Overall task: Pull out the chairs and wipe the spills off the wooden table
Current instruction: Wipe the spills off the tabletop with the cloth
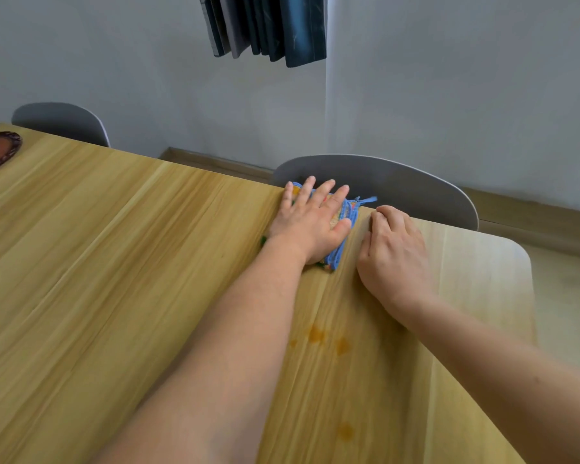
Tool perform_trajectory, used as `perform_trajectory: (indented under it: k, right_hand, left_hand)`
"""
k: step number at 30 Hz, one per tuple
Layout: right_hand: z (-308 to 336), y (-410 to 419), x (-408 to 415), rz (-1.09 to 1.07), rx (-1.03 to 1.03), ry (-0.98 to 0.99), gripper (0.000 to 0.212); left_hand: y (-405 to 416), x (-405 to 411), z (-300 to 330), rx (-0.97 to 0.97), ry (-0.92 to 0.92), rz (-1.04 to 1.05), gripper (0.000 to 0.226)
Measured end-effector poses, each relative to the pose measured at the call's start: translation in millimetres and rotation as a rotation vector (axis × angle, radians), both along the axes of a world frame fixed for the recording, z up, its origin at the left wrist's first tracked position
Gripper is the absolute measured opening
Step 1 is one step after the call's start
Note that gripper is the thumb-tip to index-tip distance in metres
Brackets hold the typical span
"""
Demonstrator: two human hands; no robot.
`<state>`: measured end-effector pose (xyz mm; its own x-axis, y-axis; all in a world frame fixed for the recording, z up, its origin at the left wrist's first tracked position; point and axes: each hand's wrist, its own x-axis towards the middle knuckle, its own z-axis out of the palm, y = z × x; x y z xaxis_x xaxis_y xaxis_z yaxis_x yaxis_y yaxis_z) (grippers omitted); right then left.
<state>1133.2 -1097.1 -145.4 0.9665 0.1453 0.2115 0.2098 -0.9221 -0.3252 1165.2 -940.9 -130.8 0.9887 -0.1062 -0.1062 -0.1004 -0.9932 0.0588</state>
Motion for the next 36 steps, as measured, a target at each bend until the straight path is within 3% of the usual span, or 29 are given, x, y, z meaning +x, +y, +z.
perform_trajectory:
  k: [11, 28, 36]
  right_hand:
    - [5.7, -0.8, -1.3, 0.019, -0.030, 0.025, 0.041]
    - [14.0, 0.0, -6.2, 0.027, -0.037, 0.069, 0.044]
    - [14.9, -0.7, -7.4, 0.039, -0.022, 0.065, 0.044]
  left_hand:
    - [6.0, -25.9, 1.2, 0.005, 0.018, -0.023, 0.064]
    - [30.6, -183.1, 2.0, 0.039, 0.091, 0.023, 0.070]
    - [32.3, -184.7, -0.4, 0.058, 0.075, 0.047, 0.073]
